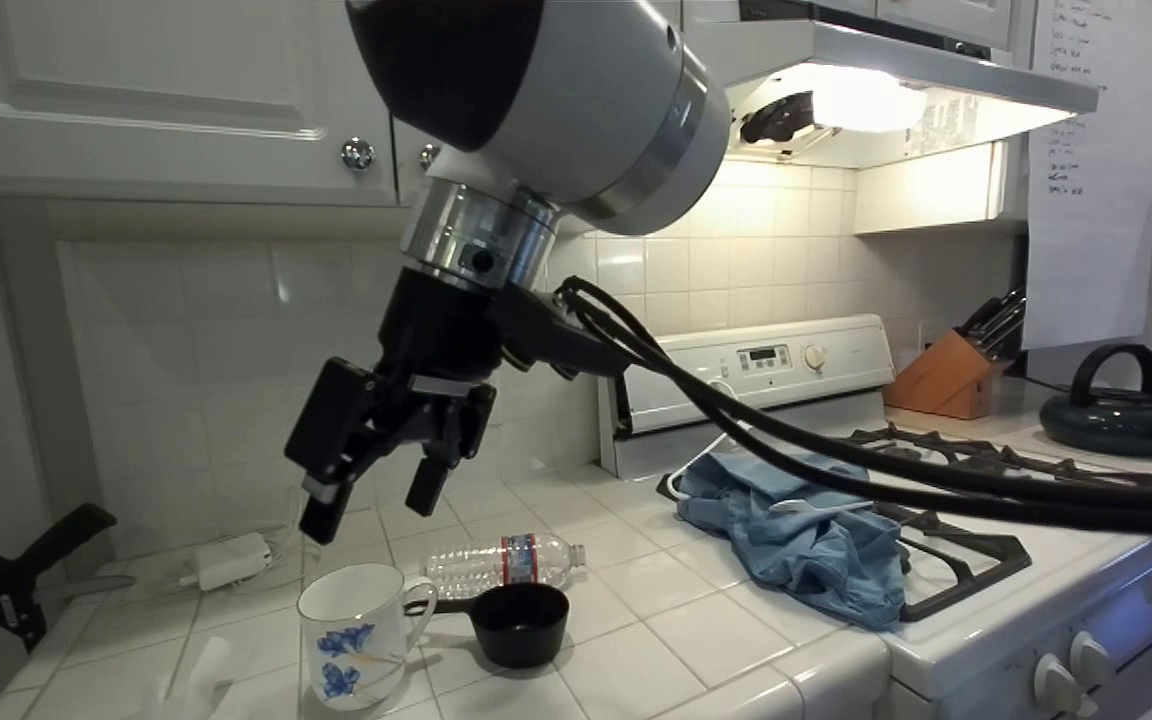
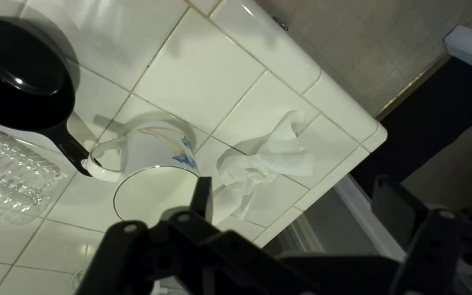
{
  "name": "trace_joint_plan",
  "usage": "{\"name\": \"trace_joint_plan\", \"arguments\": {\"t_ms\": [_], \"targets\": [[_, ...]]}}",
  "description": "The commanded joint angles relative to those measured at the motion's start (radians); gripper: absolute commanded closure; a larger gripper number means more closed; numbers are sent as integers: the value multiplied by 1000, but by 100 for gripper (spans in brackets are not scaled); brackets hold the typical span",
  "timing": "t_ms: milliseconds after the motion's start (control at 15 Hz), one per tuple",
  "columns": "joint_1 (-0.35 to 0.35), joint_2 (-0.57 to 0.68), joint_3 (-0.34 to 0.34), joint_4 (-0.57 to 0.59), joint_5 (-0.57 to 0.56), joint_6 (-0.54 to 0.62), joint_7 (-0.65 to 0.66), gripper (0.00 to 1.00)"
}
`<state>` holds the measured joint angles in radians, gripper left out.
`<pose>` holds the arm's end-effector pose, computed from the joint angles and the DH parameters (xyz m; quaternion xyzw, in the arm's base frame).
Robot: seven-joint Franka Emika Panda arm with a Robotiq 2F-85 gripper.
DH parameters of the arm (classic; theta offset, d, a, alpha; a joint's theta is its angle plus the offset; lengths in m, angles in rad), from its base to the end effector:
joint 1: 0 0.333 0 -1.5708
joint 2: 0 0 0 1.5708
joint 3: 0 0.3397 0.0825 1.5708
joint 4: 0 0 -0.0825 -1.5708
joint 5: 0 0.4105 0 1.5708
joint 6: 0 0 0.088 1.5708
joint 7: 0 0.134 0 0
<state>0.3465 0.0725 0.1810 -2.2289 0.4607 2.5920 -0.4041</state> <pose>0.5112 0.2946 0.3504 -0.9390 -0.2745 -0.1307 0.1609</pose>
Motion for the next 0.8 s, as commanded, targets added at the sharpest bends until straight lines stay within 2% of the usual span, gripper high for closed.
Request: {"name": "trace_joint_plan", "arguments": {"t_ms": [0, 333, 733], "targets": [[-51, 144, 57, 99, -5, 15, -18, 0], [-84, 385, 103, 313, -132, -1, -7, 0], [-64, 617, 149, 615, -316, -84, -16, 0]]}}
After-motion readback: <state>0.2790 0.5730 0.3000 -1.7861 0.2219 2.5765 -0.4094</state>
